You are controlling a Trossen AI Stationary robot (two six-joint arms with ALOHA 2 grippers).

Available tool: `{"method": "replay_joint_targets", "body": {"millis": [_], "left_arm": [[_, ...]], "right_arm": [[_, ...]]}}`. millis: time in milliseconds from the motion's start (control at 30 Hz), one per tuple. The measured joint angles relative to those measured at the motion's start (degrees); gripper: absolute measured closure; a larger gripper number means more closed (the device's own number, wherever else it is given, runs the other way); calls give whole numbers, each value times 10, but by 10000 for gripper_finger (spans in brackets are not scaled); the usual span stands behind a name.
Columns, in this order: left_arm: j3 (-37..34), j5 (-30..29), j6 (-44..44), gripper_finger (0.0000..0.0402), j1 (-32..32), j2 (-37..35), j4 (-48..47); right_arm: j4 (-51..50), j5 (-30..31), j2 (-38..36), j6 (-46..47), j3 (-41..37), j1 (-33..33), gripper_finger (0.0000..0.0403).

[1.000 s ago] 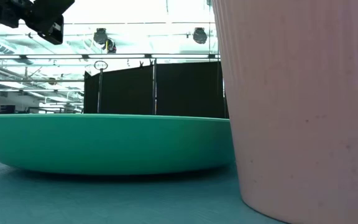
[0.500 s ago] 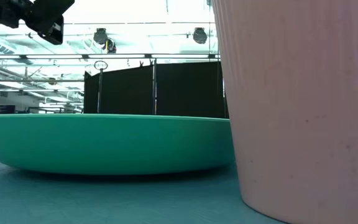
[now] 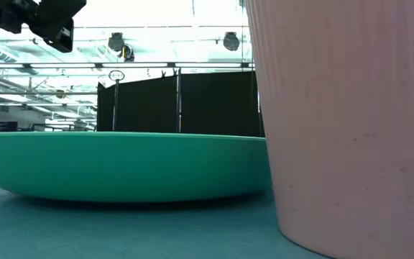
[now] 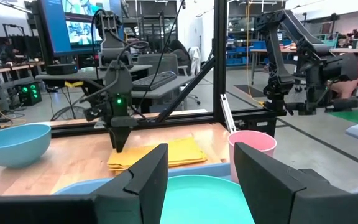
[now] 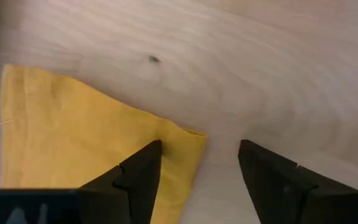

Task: Set up tray
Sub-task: Put the yellow napkin to the left of the blue plate on the blue serving tray

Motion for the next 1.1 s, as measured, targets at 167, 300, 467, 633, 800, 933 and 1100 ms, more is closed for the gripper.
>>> {"method": "replay_joint_targets", "body": {"millis": [167,300,467,633,800,933,1100], "left_arm": [[0,0,-1,213,0,0,-4],[0,-1,-2,213,0,0,-5],[0,-1,-2,213,0,0,-6],[0,-1,-4,213,0,0,-7],[0,-1,-7,213,0,0,-7],[0,-1,-8,213,0,0,-8],[0,-3,-7,213,0,0,-11]], "right_arm": [[9,-8,-12,-10,-1,0,191],[21,-10,-37,-20,-3,0,196],[44,-24,-63,-34,-6,0,199],[137,-46,-60,-53,-19,0,200],[179,-56,-60,-47,-45,0,200],[180,-59,-62,-46,-61,0,200],[237,-60,-63,-61,-82,0,200]]}}
